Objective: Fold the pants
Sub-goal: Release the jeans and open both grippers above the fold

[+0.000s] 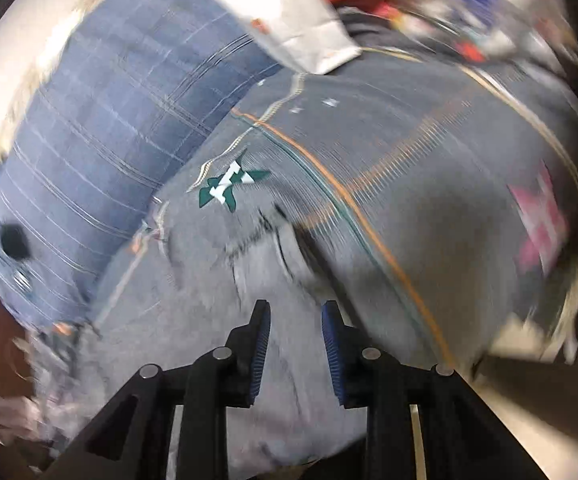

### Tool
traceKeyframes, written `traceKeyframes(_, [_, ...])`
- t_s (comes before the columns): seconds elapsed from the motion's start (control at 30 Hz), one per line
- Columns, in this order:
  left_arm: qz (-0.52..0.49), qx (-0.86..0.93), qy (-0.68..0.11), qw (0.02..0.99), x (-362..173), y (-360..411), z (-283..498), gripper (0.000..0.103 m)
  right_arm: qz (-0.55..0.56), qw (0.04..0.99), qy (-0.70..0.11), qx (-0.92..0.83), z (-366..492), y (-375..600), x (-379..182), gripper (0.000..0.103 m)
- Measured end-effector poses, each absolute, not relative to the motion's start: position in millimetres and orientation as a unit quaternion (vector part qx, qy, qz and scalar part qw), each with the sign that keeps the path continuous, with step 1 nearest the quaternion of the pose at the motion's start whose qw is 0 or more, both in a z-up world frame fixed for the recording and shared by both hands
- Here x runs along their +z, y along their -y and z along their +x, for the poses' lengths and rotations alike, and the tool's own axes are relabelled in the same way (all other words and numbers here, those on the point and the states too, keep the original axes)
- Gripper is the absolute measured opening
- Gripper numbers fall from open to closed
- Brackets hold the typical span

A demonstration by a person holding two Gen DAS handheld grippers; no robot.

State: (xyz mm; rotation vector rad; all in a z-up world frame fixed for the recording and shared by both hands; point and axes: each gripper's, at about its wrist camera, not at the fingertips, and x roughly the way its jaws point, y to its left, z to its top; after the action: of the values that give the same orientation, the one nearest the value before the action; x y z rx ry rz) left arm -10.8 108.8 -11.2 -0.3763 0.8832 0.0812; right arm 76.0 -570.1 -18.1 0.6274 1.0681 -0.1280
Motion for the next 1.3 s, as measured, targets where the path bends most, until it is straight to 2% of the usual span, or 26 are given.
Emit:
traceKeyframes(0.1, [-0.160, 0.019, -0.447, 0.880, -37, -92, 4, 0.063, 0.274, 0.804, -0.526, -0.045, 117, 566, -34, 0.028])
traceKeyframes(0.13, [-0.156, 0.021, -0.461, 0.873, -48, -89, 9, 0.063, 0.263, 0.800, -0.538, -0.038, 125, 565, -39, 0.021])
traceKeyframes(0.2, [-0.153, 0.033, -0.496, 0.854, -80, -88, 21, 0.063, 0.230, 0.806, -0.544, -0.030, 135, 553, -36, 0.000])
traceKeyframes(0.33, [-0.134, 0.039, -0.498, 0.856, -100, -88, 16, 0.063, 0.168, 0.858, -0.483, -0.054, 131, 547, 5, 0.000])
traceKeyframes(0.5, [-0.121, 0.033, -0.498, 0.858, -100, -83, 12, 0.064, 0.187, 0.834, -0.516, -0.057, 131, 559, -33, 0.001])
traceKeyframes(0.57, [-0.117, 0.033, -0.498, 0.859, -101, -84, 13, 0.064, 0.224, 0.835, -0.500, -0.054, 123, 570, -30, 0.016])
traceKeyframes(0.63, [-0.111, 0.030, -0.499, 0.859, -102, -84, 15, 0.064, 0.236, 0.839, -0.489, -0.051, 117, 577, -23, 0.074])
traceKeyframes(0.67, [-0.110, 0.029, -0.500, 0.859, -103, -83, 15, 0.064, 0.226, 0.843, -0.484, -0.057, 117, 577, -18, 0.077])
traceKeyframes(0.77, [-0.115, 0.028, -0.499, 0.858, -101, -85, 13, 0.064, 0.214, 0.836, -0.504, -0.036, 131, 569, -19, 0.077])
traceKeyframes(0.8, [-0.115, 0.029, -0.499, 0.859, -101, -84, 13, 0.064, 0.216, 0.828, -0.517, -0.029, 141, 564, -28, 0.075])
traceKeyframes(0.83, [-0.114, 0.031, -0.498, 0.859, -101, -83, 13, 0.064, 0.217, 0.814, -0.538, -0.021, 148, 561, -38, 0.066])
traceKeyframes(0.87, [-0.113, 0.031, -0.498, 0.859, -101, -83, 13, 0.064, 0.213, 0.806, -0.551, -0.014, 152, 557, -44, 0.052])
traceKeyframes(0.9, [-0.113, 0.031, -0.499, 0.859, -102, -83, 14, 0.065, 0.205, 0.798, -0.567, -0.008, 155, 553, -48, 0.015])
traceKeyframes(1.0, [-0.113, 0.029, -0.500, 0.858, -102, -84, 15, 0.065, 0.163, 0.814, -0.558, -0.006, 150, 541, -35, 0.009])
traceKeyframes(1.13, [-0.104, 0.030, -0.497, 0.861, -102, -83, 14, 0.066, 0.105, 0.854, -0.509, -0.026, 150, 529, -3, 0.009])
traceKeyframes(1.23, [-0.095, 0.032, -0.494, 0.864, -102, -80, 12, 0.066, 0.063, 0.843, -0.532, -0.043, 161, 519, -34, 0.010])
traceKeyframes(1.3, [-0.091, 0.036, -0.499, 0.861, -99, -78, 12, 0.066, 0.059, 0.832, -0.551, -0.040, 160, 519, -59, 0.015])
